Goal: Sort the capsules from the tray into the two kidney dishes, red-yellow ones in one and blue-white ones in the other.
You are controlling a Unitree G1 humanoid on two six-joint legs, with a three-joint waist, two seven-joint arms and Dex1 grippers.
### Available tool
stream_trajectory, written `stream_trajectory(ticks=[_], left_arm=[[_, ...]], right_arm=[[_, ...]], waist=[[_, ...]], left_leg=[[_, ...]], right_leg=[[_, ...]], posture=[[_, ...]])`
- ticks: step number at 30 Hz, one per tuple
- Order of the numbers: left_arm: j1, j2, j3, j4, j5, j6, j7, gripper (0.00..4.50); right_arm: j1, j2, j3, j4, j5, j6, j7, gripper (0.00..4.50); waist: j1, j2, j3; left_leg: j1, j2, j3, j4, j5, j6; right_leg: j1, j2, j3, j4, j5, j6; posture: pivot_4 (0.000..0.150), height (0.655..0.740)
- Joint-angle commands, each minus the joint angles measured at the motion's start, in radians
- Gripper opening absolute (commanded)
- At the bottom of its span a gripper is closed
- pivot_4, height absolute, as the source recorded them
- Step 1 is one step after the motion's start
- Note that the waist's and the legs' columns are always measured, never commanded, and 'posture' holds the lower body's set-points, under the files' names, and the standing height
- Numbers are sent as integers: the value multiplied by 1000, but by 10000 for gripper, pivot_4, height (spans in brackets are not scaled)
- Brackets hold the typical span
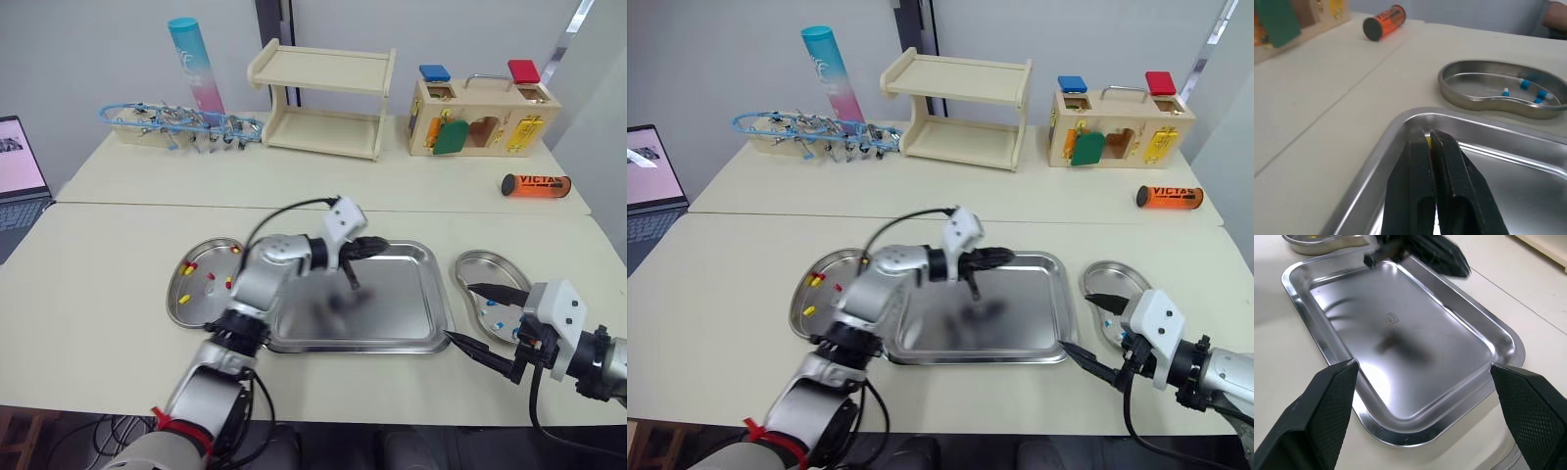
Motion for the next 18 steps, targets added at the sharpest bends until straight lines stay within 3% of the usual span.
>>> stream_trajectory(ticks=[1,5,9,12,18], left_arm=[[70,91,107,-193,-68,120,37,165],[210,198,236,-341,-107,202,96,165],[335,278,358,-369,-89,185,176,165],[375,284,426,-339,-70,164,272,165],[461,276,420,-333,-18,92,368,165]], right_arm=[[-76,-21,39,9,29,1,24,45000],[-201,-35,125,57,43,8,65,45000],[-327,-41,211,112,51,10,122,45000],[-404,-29,263,144,56,9,156,45000],[-535,6,365,197,48,-1,218,45000]], waist=[[-2,0,0],[2,0,0],[9,-1,0],[14,-1,0],[13,-1,0]], left_leg=[[0,0,0,0,0,0],[0,0,0,1,0,0],[-1,0,-2,0,-1,3],[-1,0,-2,0,-2,3],[-2,0,-2,0,-2,3]], right_leg=[[0,0,0,0,0,0],[1,0,0,-1,0,0],[0,0,-1,-1,0,0],[0,0,-1,-1,0,0],[0,0,-2,-2,0,0]], posture=[[1500,7400],[1500,7400],[1500,7400],[1500,7400],[1500,7400]])
